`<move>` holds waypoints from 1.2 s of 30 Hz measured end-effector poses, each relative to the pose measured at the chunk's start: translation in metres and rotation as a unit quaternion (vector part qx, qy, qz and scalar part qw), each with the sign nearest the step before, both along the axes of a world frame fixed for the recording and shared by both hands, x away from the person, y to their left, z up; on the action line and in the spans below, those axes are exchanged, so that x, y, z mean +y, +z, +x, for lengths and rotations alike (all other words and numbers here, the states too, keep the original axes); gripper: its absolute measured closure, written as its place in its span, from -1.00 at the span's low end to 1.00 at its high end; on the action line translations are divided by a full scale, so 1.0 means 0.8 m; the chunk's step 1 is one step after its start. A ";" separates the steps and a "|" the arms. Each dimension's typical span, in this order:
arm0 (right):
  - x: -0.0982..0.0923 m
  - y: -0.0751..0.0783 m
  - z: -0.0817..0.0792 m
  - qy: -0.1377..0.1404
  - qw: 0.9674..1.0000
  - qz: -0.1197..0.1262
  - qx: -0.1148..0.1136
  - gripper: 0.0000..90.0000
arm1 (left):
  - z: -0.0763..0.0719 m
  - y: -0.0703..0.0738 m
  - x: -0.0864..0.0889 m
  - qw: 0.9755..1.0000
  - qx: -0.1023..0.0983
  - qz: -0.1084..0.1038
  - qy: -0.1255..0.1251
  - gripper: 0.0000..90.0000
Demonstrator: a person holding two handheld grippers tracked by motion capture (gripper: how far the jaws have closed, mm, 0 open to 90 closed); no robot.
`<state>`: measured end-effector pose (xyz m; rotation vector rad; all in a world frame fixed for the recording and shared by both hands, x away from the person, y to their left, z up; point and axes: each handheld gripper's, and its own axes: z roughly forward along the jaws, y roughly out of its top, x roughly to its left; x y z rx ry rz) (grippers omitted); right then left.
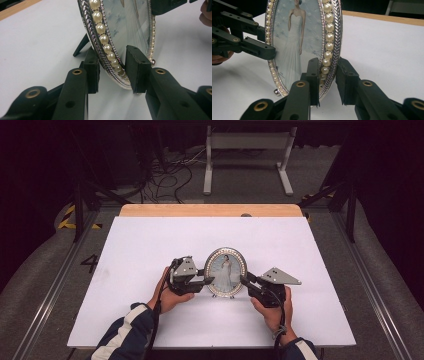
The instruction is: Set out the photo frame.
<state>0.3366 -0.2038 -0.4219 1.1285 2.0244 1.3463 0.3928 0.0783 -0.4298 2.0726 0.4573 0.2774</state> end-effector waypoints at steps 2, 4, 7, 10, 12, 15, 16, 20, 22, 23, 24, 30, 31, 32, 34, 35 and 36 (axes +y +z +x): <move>0.000 0.000 0.001 0.003 1.000 -0.001 -0.001 0.63 | -0.001 0.000 0.000 1.000 -0.001 0.000 0.001 0.45; 0.001 0.001 0.000 0.003 1.000 -0.005 -0.001 0.64 | -0.002 -0.001 0.000 1.000 -0.010 0.002 0.005 0.43; 0.001 0.001 0.000 0.005 1.000 -0.009 -0.003 0.64 | -0.005 0.000 -0.002 1.000 -0.025 0.012 0.008 0.39; 0.001 0.001 0.000 0.008 1.000 -0.013 -0.003 0.64 | -0.006 0.001 -0.002 0.999 -0.035 0.019 0.009 0.37; 0.001 0.001 -0.001 0.009 1.000 -0.016 -0.003 0.63 | -0.007 0.002 -0.003 0.999 -0.040 0.022 0.012 0.33; 0.001 0.001 -0.001 0.011 1.000 -0.017 -0.003 0.63 | -0.008 0.002 -0.003 0.999 -0.043 0.024 0.012 0.30; 0.001 0.001 -0.001 0.011 1.000 -0.017 -0.003 0.63 | -0.008 0.002 -0.003 0.999 -0.043 0.024 0.012 0.30; 0.000 0.001 -0.001 0.013 1.000 -0.019 -0.004 0.62 | -0.009 0.002 -0.004 0.998 -0.047 0.026 0.013 0.29; 0.000 0.001 -0.001 0.014 1.000 -0.021 -0.004 0.62 | -0.009 0.002 -0.005 0.998 -0.049 0.027 0.017 0.28; 0.000 0.001 -0.001 0.015 1.000 -0.022 -0.005 0.62 | -0.009 0.002 -0.005 0.998 -0.050 0.028 0.019 0.24; 0.001 0.001 0.000 0.015 1.000 -0.023 -0.006 0.62 | -0.009 0.002 -0.004 0.998 -0.049 0.027 0.020 0.23; 0.001 0.002 -0.001 0.017 0.999 -0.030 -0.004 0.61 | -0.011 0.004 -0.001 0.997 -0.052 0.040 0.027 0.09; 0.001 0.002 -0.001 0.017 0.999 -0.030 -0.003 0.60 | -0.011 0.004 0.001 0.997 -0.055 0.040 0.028 0.08; 0.001 0.001 -0.001 0.020 0.999 -0.032 -0.001 0.61 | -0.011 0.004 0.003 0.997 -0.054 0.040 0.028 0.09; 0.002 0.000 -0.001 0.020 0.999 -0.039 0.000 0.61 | -0.011 0.004 0.004 0.998 -0.051 0.040 0.028 0.08; 0.002 0.000 -0.001 0.020 0.999 -0.040 0.000 0.61 | -0.011 0.004 0.003 0.997 -0.051 0.040 0.029 0.09; 0.002 0.000 -0.001 0.019 0.999 -0.040 0.000 0.61 | -0.011 0.004 0.002 0.997 -0.053 0.040 0.029 0.10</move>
